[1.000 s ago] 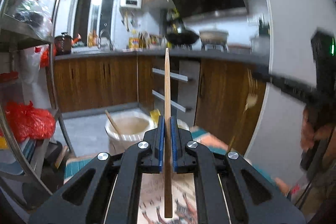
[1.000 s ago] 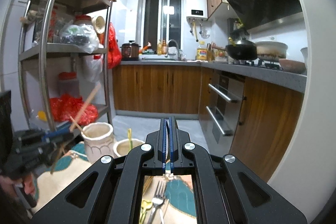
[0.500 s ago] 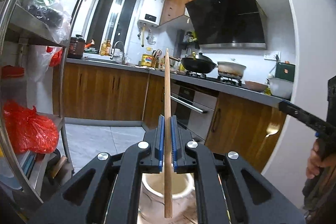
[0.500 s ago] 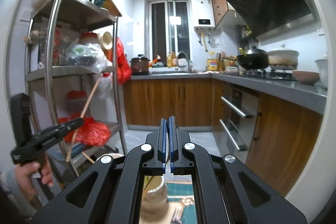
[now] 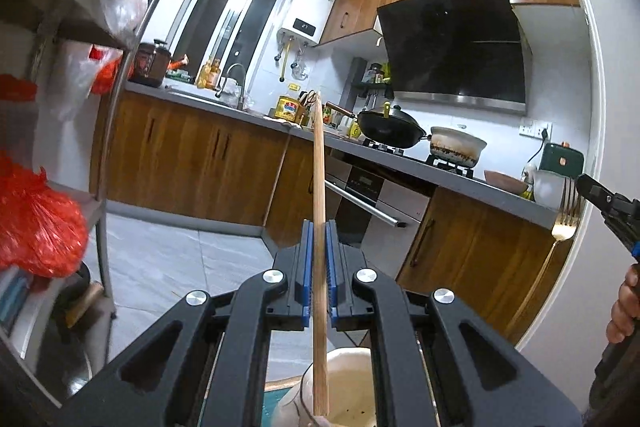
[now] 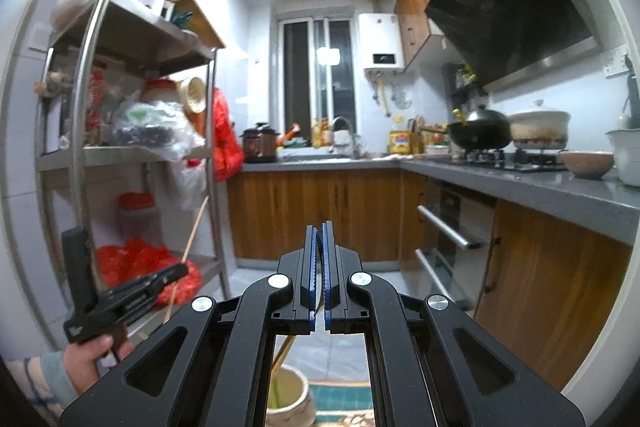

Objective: Organize utensils

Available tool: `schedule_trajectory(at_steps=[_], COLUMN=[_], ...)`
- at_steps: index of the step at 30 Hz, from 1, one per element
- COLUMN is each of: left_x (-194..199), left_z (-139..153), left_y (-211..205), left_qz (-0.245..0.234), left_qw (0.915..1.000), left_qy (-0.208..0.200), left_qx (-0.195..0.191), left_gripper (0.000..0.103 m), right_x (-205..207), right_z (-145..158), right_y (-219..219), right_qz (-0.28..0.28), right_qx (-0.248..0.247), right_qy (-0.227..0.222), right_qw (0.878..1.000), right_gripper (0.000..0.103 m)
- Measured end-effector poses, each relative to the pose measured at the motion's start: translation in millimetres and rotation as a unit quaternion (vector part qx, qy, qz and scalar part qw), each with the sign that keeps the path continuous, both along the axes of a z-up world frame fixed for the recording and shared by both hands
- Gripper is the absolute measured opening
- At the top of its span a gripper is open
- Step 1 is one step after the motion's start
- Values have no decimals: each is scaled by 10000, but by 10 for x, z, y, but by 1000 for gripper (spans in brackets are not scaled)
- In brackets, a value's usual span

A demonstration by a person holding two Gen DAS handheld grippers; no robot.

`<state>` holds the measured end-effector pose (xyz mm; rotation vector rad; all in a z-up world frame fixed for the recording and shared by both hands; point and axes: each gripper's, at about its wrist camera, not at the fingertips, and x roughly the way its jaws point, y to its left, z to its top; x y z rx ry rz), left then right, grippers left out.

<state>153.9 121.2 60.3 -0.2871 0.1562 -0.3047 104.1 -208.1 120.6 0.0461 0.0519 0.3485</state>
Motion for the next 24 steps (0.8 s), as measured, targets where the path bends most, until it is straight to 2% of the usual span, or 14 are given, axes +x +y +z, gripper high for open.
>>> schedule_trajectory(at_steps=[6,17,24], left_x=[101,33,-24], left_z=[-86,-210,-184], left_y=[-93,-171,-195], left_qz=[-144,-450,-430], left_qw=[9999,9990,9988], left_qy=[-33,49,32], left_qx=[-61,34,215], left_gripper=[6,6,6], right_x=[149,341,394], right_z=[-123,-479,-572], right_y=[-2,217,280], right_qz=[-172,-33,22], right_qx=[114,-297,-338], right_qy=[21,464,625], right_qw=[9998,9985,9975], right_gripper=[4,4,4])
